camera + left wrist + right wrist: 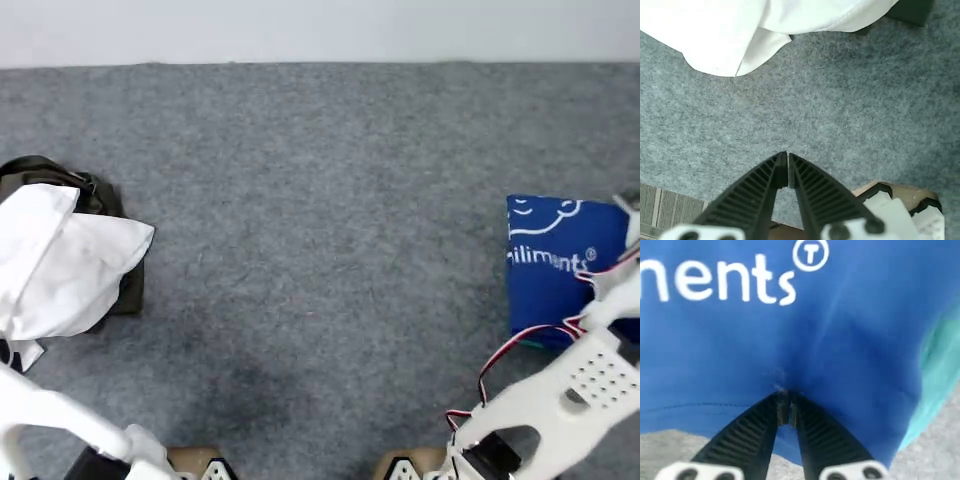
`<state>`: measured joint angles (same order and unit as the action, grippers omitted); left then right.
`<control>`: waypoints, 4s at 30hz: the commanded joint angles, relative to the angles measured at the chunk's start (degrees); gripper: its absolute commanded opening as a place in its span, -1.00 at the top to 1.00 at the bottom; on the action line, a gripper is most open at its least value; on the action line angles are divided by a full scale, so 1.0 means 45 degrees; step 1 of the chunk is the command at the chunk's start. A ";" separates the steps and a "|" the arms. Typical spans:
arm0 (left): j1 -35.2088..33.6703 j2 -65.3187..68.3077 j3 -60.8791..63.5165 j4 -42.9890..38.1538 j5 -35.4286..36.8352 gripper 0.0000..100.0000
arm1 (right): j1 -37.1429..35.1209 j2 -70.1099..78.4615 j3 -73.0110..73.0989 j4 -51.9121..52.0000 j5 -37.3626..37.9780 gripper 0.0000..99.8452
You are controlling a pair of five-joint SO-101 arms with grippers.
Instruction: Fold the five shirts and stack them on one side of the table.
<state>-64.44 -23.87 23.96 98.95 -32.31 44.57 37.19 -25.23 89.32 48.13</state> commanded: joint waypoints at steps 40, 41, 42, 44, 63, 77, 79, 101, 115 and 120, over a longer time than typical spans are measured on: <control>0.5411 -0.2208 -0.0674 -0.2051 0.2012 0.70 | -0.5695 -0.9231 0.3536 0.2999 -0.7443 0.98; 0.5411 -0.1856 -0.0811 -0.2227 0.1875 0.65 | -0.5675 -0.9328 0.3907 0.2999 -0.7385 0.98; 0.5411 -0.1524 -0.0869 -0.2559 0.1797 0.59 | -0.5636 -0.9348 0.4239 0.2979 -0.7365 0.98; 0.5353 -0.0703 -0.0928 -0.3380 0.1758 0.52 | -0.5617 -0.9368 0.4884 0.2979 -0.7365 0.98; 0.5197 0.8889 -0.3897 -0.6720 -0.0254 0.58 | -0.5636 -0.9328 0.5705 0.2940 -0.7424 0.98; 0.6134 0.5665 -0.4386 -0.4864 -0.0215 0.97 | -0.5695 -0.9446 0.6857 0.2823 -0.7385 0.98; 0.6623 0.4728 -0.4366 -0.4357 -0.0215 0.97 | -0.5695 -0.9465 0.6838 0.2901 -0.7385 0.98; 1.4007 0.1485 -0.4308 -0.3575 0.4513 0.97 | -0.5597 -0.9485 0.6857 0.2940 -0.7346 0.98; 0.5744 0.1446 -0.4073 0.0039 -0.0781 0.69 | -0.5695 -0.9407 0.6857 0.2882 -0.7346 0.98; 0.2969 0.1368 -0.2803 -0.1211 -0.1954 0.55 | -0.5695 -0.9368 0.6857 0.2842 -0.7346 0.98</control>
<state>-44.31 -14.90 9.45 97.01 -38.02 19.69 -2.64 6.15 100.48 15.34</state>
